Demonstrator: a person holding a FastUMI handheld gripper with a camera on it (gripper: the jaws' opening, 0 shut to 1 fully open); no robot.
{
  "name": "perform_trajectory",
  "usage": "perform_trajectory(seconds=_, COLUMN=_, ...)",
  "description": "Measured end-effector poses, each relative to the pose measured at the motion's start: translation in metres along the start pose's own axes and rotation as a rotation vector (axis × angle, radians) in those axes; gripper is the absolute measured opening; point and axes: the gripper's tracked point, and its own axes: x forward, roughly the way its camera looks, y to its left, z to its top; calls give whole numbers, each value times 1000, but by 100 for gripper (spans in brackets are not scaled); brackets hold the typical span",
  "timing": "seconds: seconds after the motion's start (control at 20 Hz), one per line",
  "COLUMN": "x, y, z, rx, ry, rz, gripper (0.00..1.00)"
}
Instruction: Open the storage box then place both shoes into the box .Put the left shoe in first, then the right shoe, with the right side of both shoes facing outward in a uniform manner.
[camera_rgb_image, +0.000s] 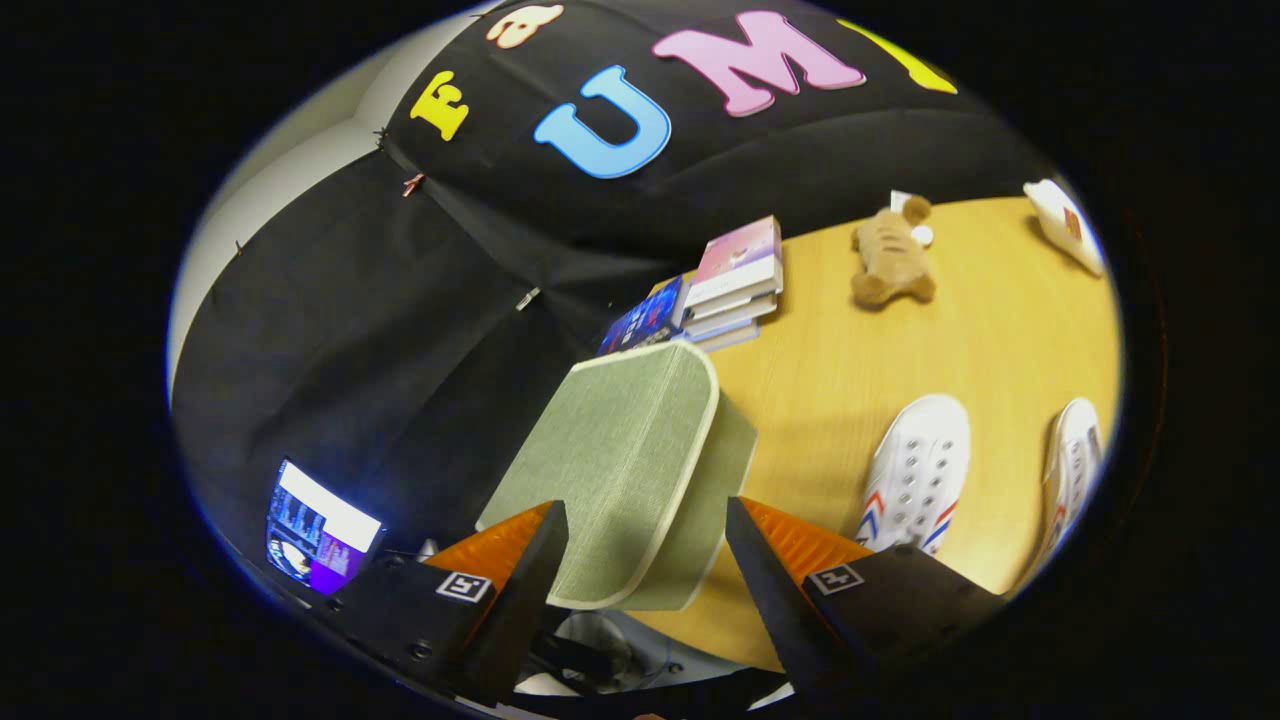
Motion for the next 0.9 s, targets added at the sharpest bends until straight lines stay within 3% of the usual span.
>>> perform_trajectory(seconds=0.25, x=19, y=4, z=-25, rx=126, ry=96, rz=143, gripper=98)
perform_trajectory(seconds=0.4, x=27, y=7, z=-28, rx=269, ry=117, rz=259, gripper=98)
perform_trajectory(seconds=0.65, x=57, y=6, z=-45, rx=350, ry=210, rz=351, gripper=97)
perform_trajectory(seconds=0.9, x=47, y=28, z=-53, rx=481, ry=276, rz=461, gripper=96)
